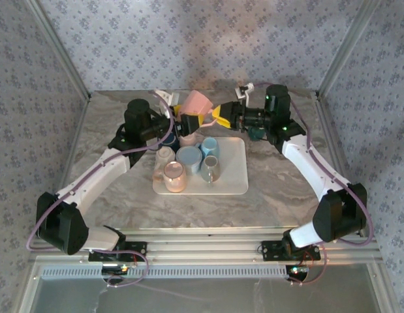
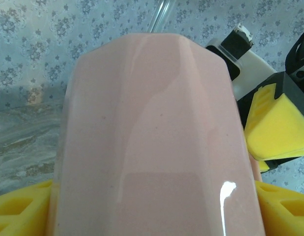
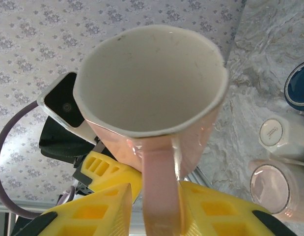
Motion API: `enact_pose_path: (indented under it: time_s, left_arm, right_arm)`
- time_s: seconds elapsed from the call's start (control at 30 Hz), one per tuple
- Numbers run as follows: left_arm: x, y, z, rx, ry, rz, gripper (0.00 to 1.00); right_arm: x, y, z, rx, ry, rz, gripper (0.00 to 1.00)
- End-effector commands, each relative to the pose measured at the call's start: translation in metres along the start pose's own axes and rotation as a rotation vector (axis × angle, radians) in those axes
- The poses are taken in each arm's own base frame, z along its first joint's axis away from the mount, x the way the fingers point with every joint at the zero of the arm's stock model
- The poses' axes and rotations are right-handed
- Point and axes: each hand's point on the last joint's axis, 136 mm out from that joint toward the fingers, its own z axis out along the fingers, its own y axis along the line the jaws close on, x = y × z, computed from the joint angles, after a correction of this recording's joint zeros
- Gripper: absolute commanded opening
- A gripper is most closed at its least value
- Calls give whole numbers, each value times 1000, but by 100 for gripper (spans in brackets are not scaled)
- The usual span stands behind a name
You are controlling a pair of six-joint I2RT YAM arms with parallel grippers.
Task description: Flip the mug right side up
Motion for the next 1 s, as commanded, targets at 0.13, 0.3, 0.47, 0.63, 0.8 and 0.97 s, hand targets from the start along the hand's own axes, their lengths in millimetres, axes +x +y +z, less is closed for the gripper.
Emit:
enact_pose_path:
  time_s: [0.13,0.3,0.47,0.63,0.8,0.97]
  left_arm:
    - [-48,-40,-5,109,-128,107,29]
    - [-47,-30,-10,42,-133,103,67]
    - [-34,-15,-22,-55,-104,53,90]
    - [4,1,-46,-145,19,-65,90]
    - [44,11,-75,-233,82,-84,89]
    - [58,21,-90,-292,75,-83,90]
  right_arm:
    - [2,14,5,-43,22,-28,13]
    - [-2,9,-11,21,-49,-69,4]
    - [-5,-4,-32,134,-182,-190,2]
    - [-7,-36,-78,382,-396,-306,0]
    - [4,-65,-155,718,-680,-412,0]
    - [30,-105,-231,1049,-895,-307,0]
